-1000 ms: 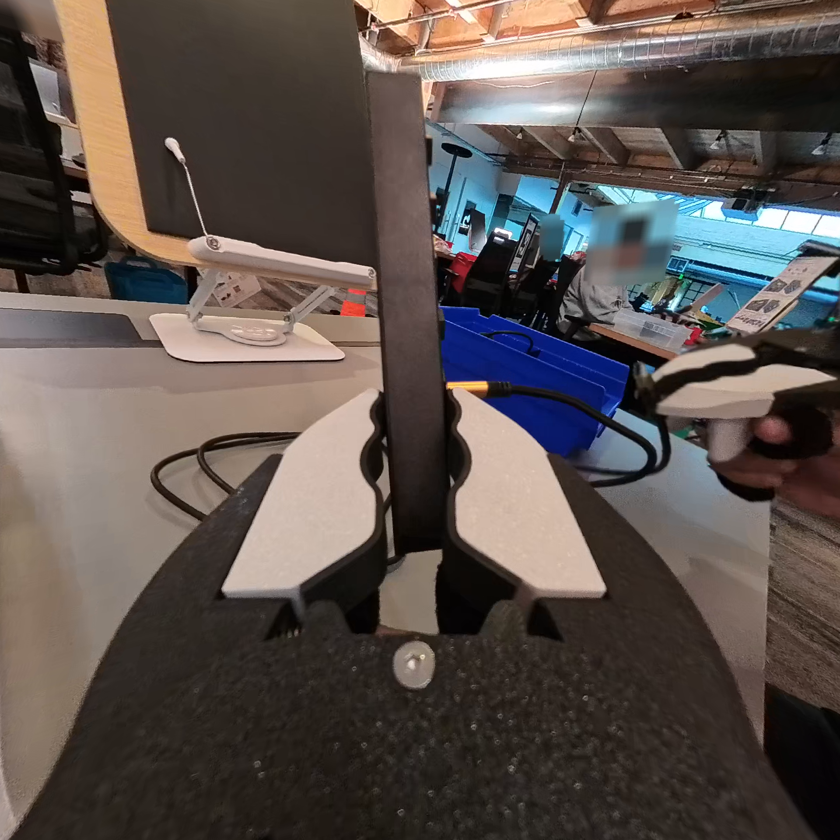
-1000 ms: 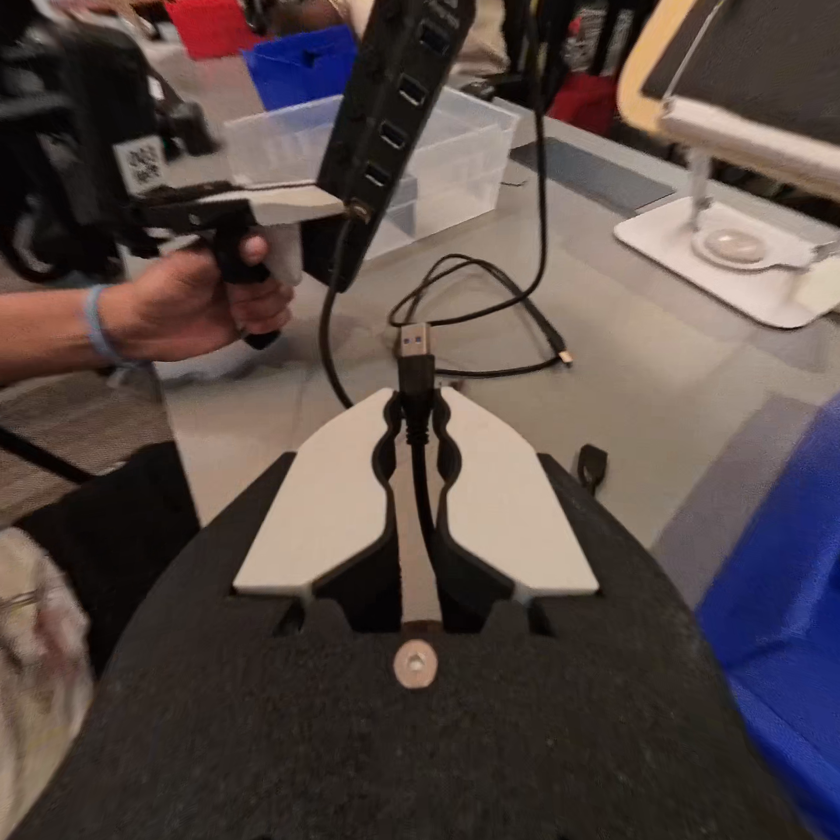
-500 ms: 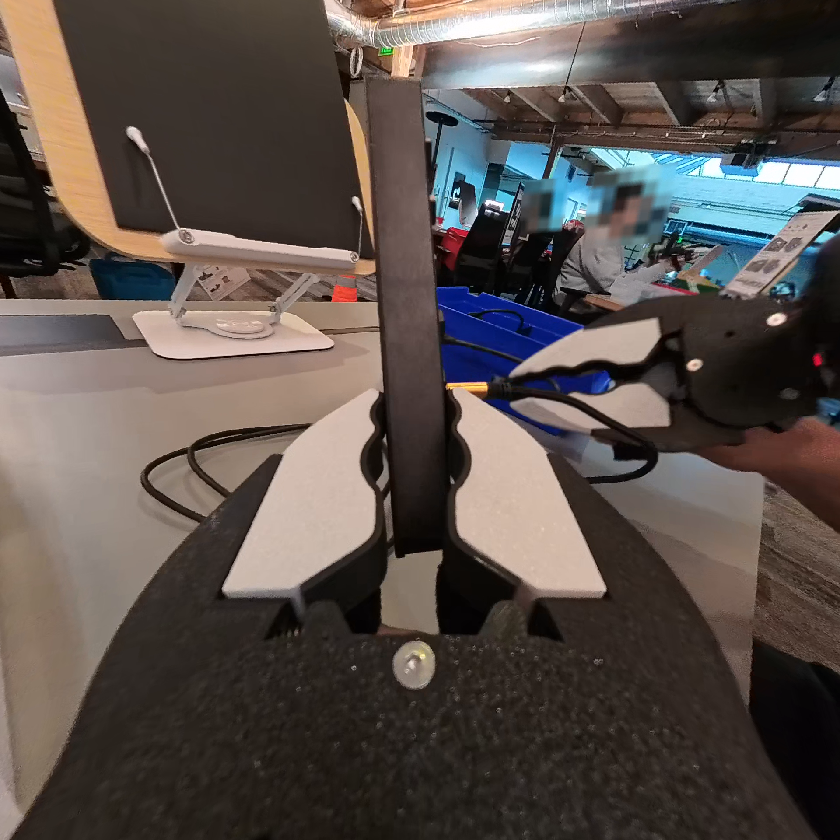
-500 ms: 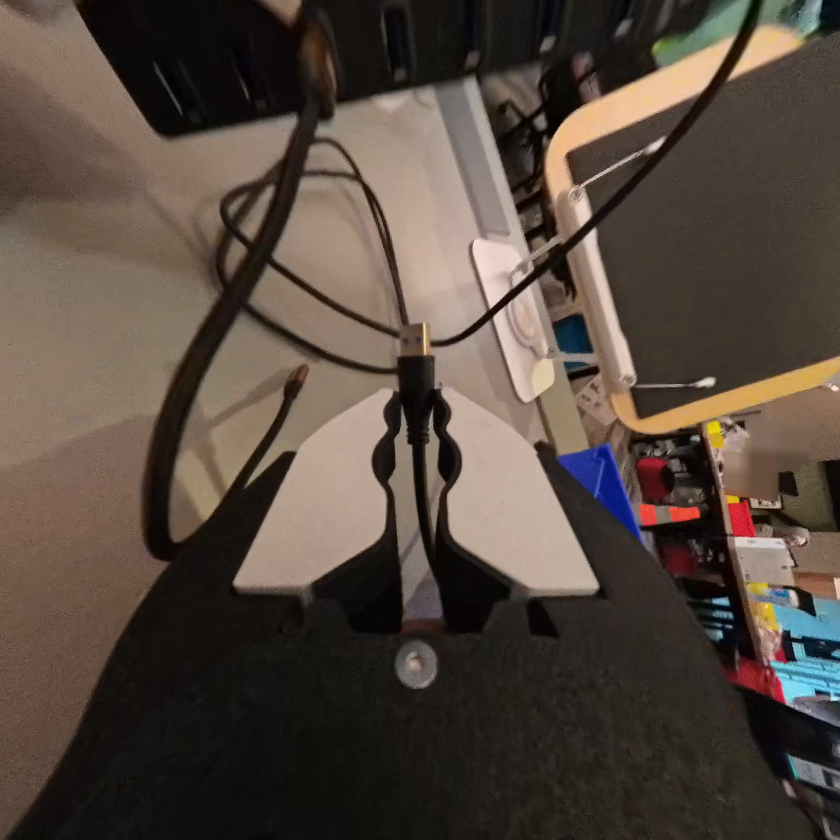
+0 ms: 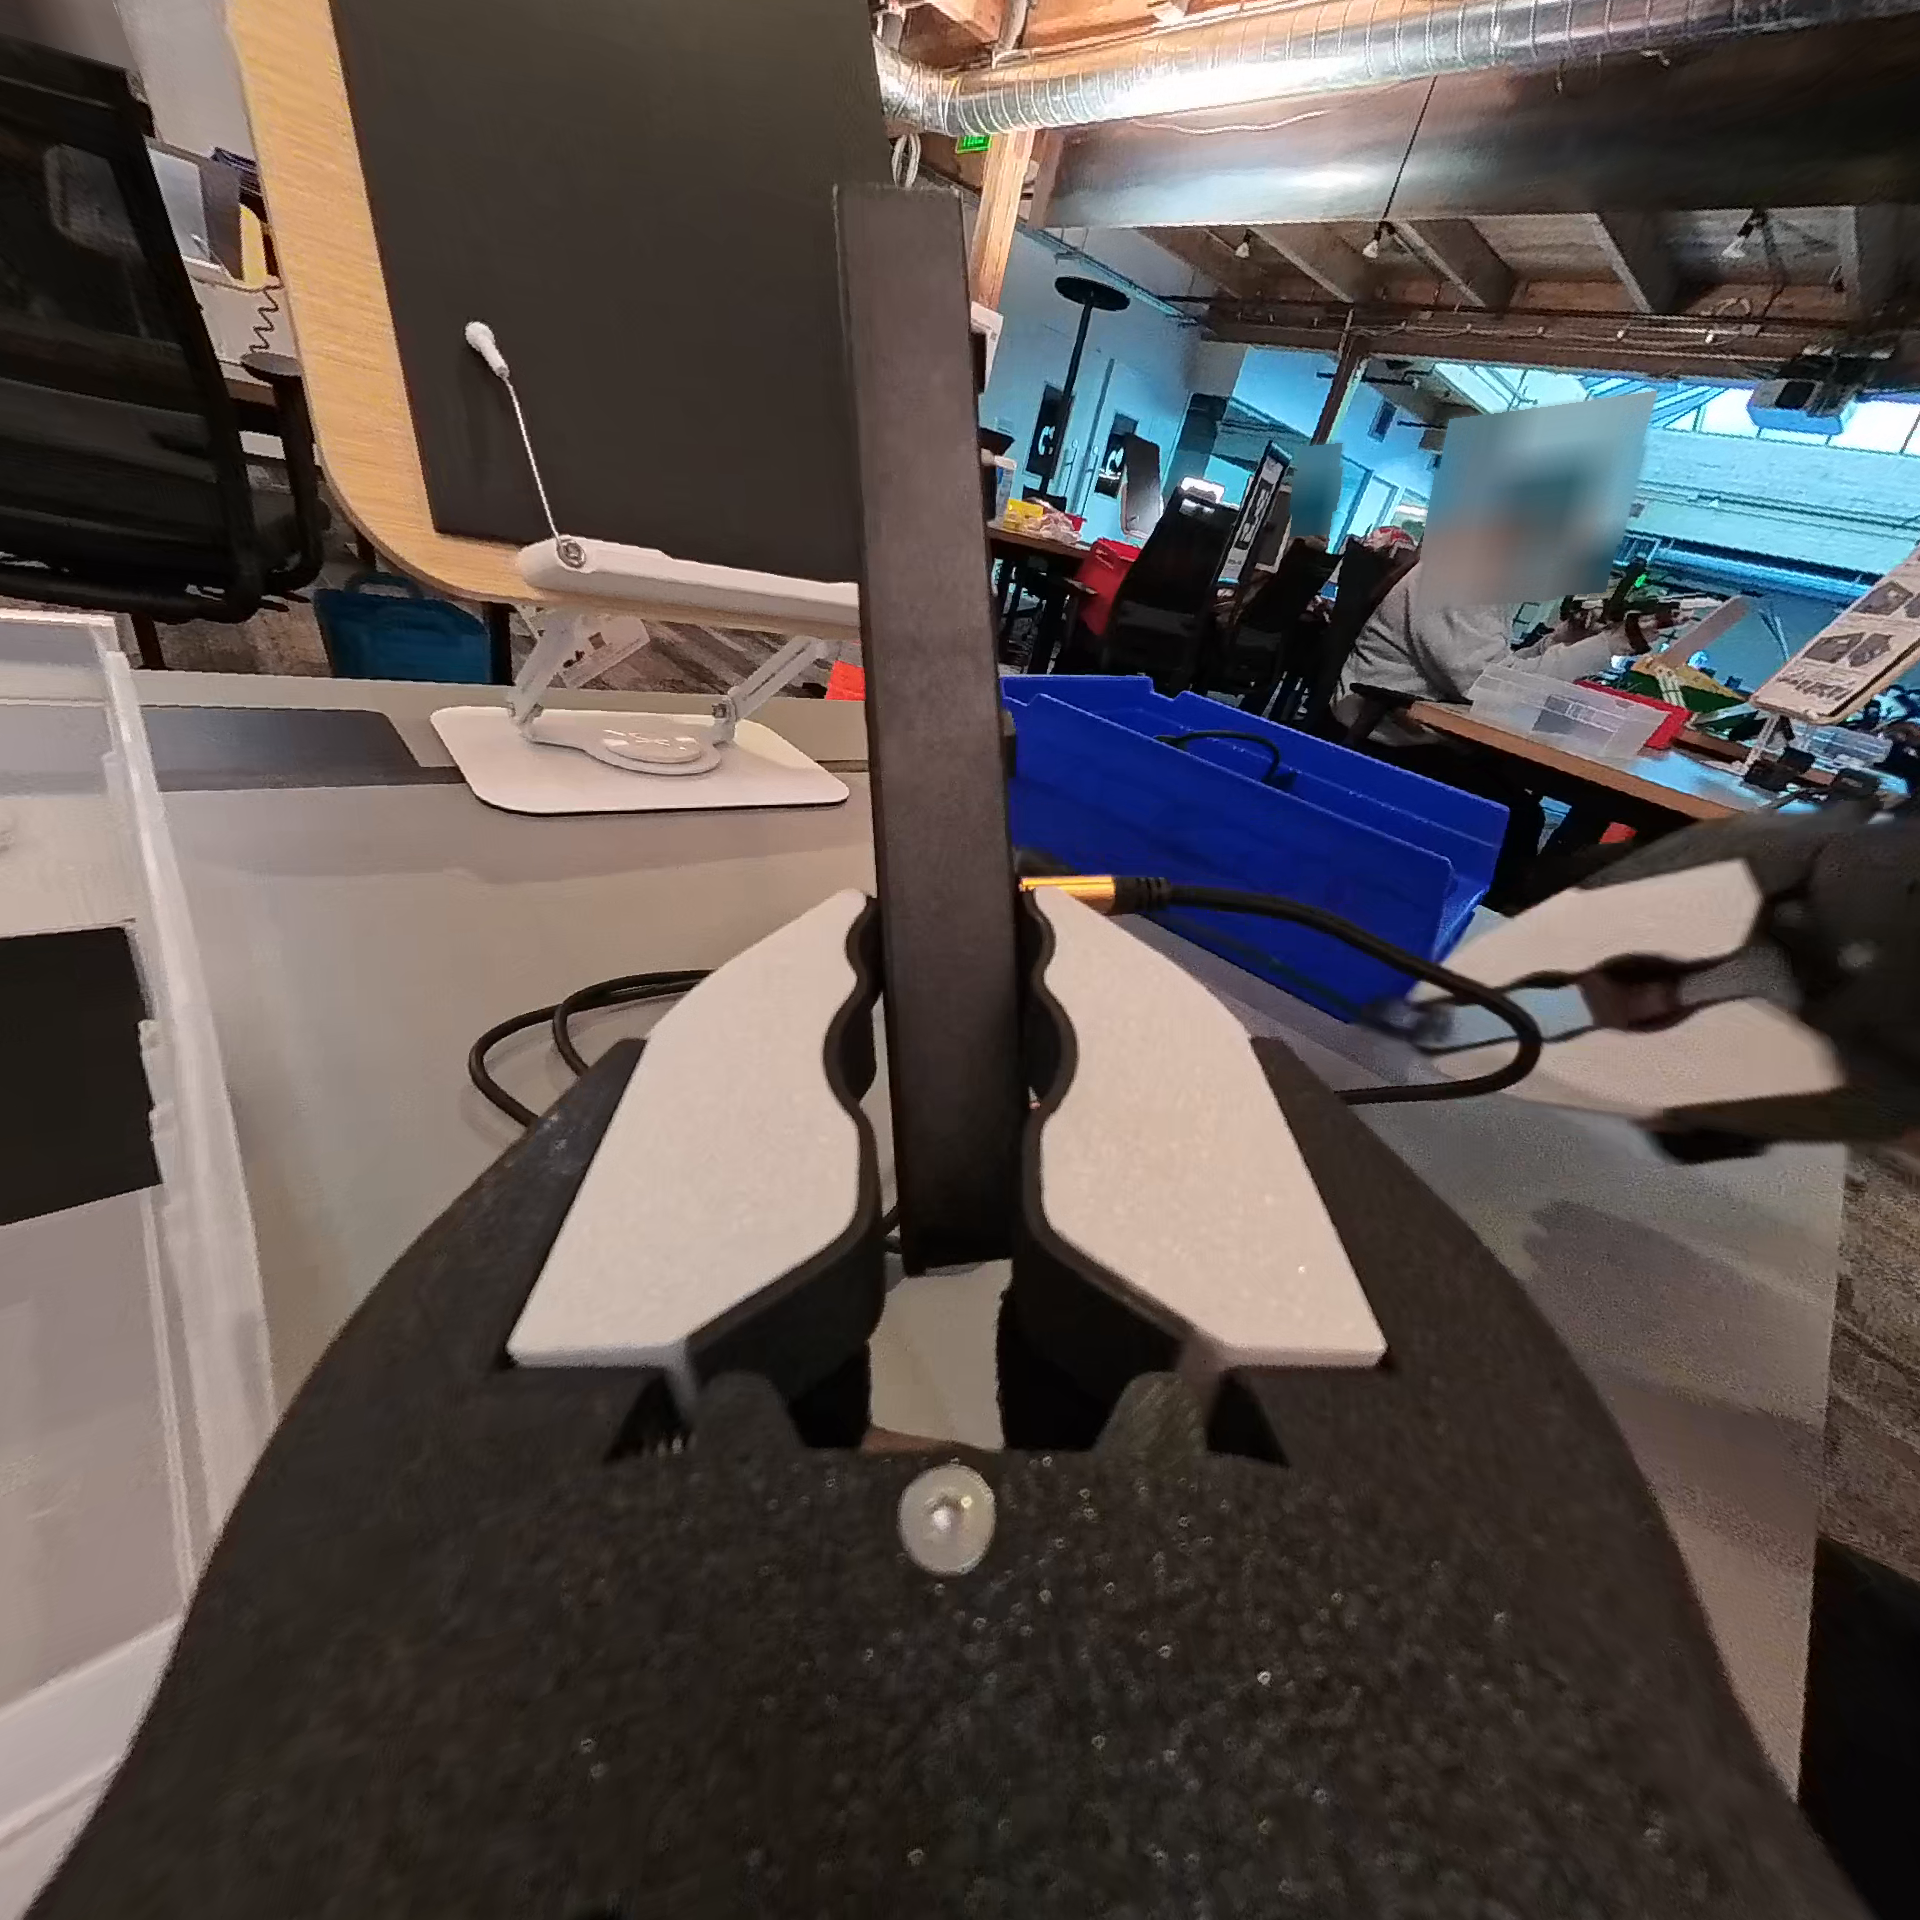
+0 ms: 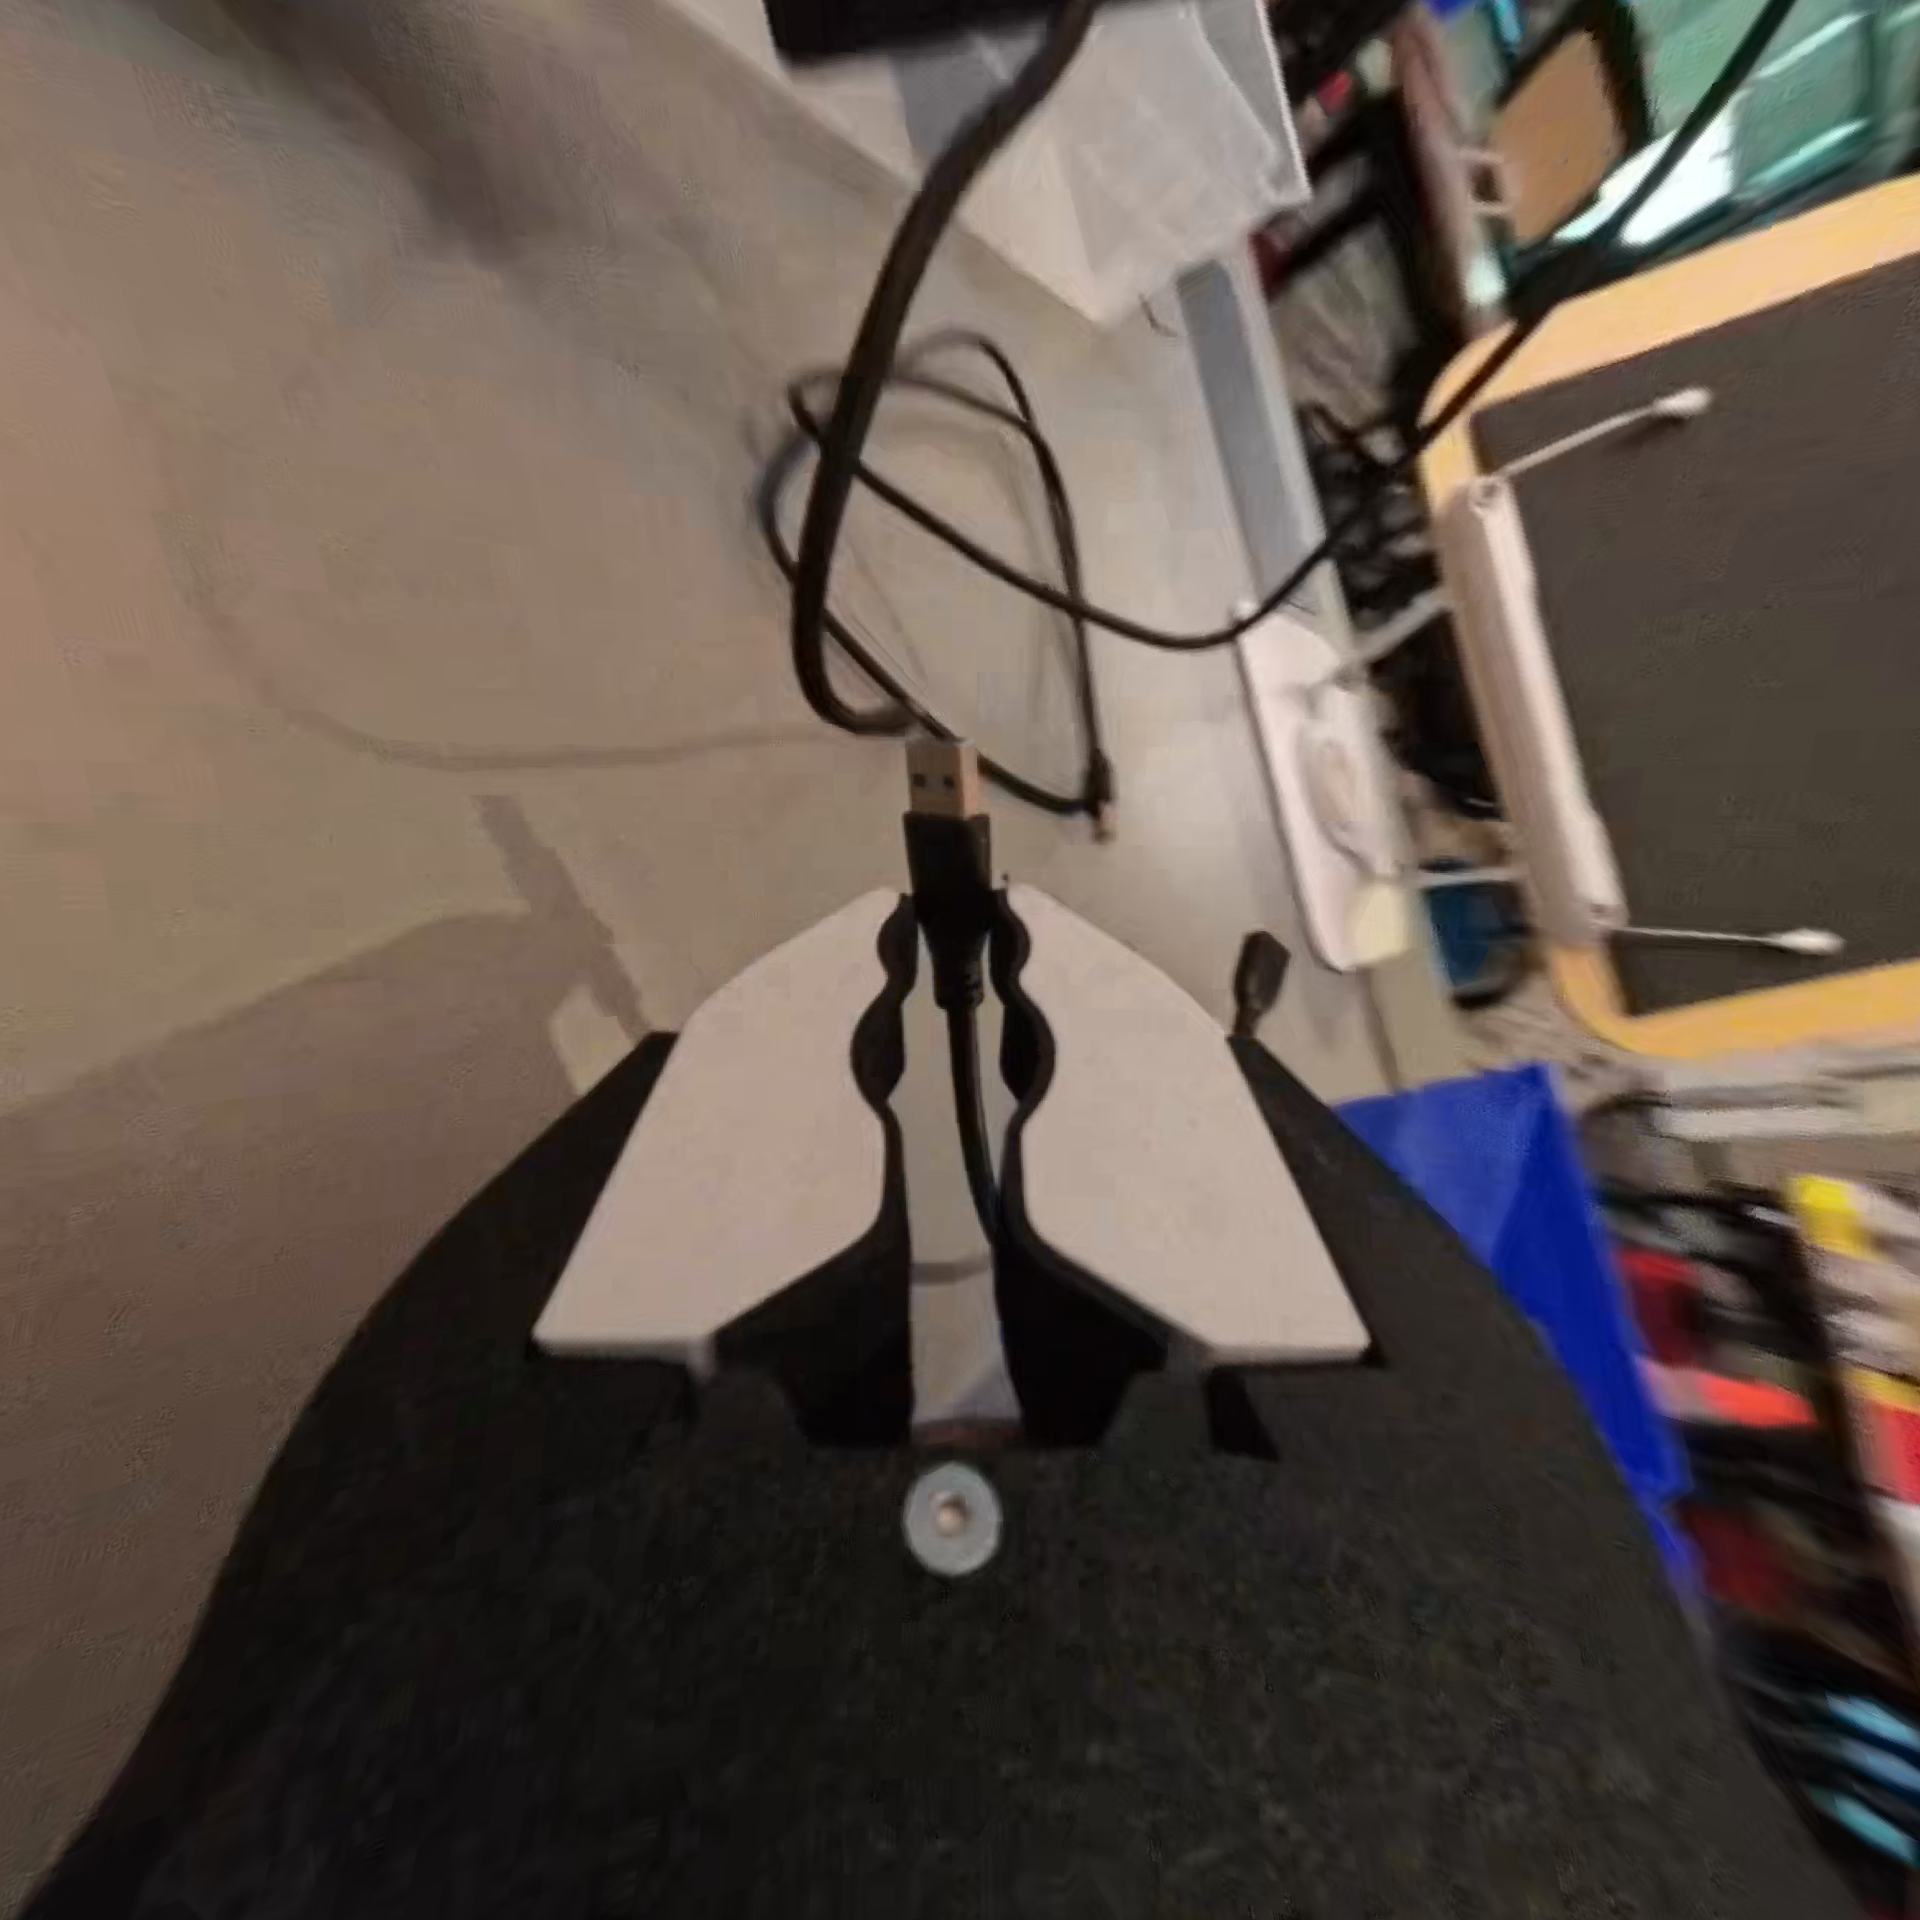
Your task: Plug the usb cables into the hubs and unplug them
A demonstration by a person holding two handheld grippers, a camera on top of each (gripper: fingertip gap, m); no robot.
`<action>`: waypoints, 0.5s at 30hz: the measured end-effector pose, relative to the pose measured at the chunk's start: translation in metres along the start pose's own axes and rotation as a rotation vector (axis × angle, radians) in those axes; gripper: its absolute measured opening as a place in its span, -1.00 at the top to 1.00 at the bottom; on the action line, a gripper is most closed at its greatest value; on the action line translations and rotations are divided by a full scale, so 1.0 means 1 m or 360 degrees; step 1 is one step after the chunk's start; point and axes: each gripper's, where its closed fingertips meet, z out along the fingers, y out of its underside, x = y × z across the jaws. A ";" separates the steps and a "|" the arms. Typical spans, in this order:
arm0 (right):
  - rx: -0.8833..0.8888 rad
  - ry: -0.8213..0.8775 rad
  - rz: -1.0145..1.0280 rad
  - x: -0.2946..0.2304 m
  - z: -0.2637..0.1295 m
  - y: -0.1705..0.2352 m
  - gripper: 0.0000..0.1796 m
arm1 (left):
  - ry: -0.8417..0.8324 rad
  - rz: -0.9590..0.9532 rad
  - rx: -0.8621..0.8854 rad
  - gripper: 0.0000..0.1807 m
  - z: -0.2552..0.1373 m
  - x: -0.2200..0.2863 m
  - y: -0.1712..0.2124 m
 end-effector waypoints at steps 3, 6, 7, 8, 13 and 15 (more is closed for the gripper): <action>0.0236 -0.0473 0.0516 -0.002 -0.038 -0.031 0.86 | 0.0008 0.0002 0.0004 0.74 0.000 0.001 0.000; 0.0621 -0.1138 0.1034 0.000 -0.096 -0.068 0.86 | 0.0027 -0.0049 0.0016 0.74 0.001 0.000 0.000; 0.0820 -0.1284 0.1151 0.009 -0.116 -0.080 0.86 | 0.0036 -0.0072 0.0022 0.74 0.001 0.000 0.000; 0.1010 -0.1349 0.1293 0.023 -0.129 -0.087 0.86 | 0.0043 -0.0088 0.0025 0.74 0.001 0.000 0.000; 0.0598 -0.1230 0.2040 0.032 -0.064 -0.020 0.86 | 0.0038 -0.0084 0.0027 0.74 0.000 0.001 -0.001; 0.0174 -0.0992 0.1929 0.012 -0.032 0.020 0.85 | 0.0034 -0.0078 0.0021 0.74 0.000 0.001 -0.001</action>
